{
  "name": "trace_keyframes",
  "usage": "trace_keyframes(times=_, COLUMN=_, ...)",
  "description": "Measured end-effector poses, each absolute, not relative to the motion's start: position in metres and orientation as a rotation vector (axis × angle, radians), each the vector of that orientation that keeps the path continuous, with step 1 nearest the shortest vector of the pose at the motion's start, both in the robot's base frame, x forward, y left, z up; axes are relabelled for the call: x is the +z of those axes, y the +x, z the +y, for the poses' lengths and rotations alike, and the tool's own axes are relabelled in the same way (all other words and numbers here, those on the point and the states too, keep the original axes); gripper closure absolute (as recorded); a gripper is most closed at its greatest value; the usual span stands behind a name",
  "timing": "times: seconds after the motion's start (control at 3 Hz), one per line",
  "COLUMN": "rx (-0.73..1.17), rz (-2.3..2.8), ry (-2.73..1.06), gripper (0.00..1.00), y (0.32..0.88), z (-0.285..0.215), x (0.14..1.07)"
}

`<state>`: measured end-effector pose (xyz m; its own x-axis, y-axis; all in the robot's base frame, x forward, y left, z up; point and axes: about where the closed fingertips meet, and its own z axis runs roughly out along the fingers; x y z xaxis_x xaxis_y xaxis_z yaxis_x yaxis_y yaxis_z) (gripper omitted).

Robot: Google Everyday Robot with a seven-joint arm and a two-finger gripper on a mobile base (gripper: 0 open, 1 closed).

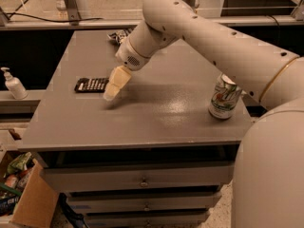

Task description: Pick rxbar chocolate

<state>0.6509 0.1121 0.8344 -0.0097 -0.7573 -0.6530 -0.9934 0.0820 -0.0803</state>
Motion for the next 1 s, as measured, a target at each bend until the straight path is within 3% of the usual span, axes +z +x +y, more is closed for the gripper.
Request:
trace_keyframes(times=0.33, rx=0.567, rz=1.831, ry=-1.737, gripper=0.00, y=0.6494, z=0.1181, x=0.8248)
trace_keyframes(times=0.67, rx=0.570, rz=1.827, ry=-1.741, gripper=0.13, y=0.6494, z=0.1217, x=0.8225)
trace_keyframes(times=1.0, rx=0.574, rz=1.831, ry=-1.736, gripper=0.36, y=0.6491, z=0.1220, x=0.8201)
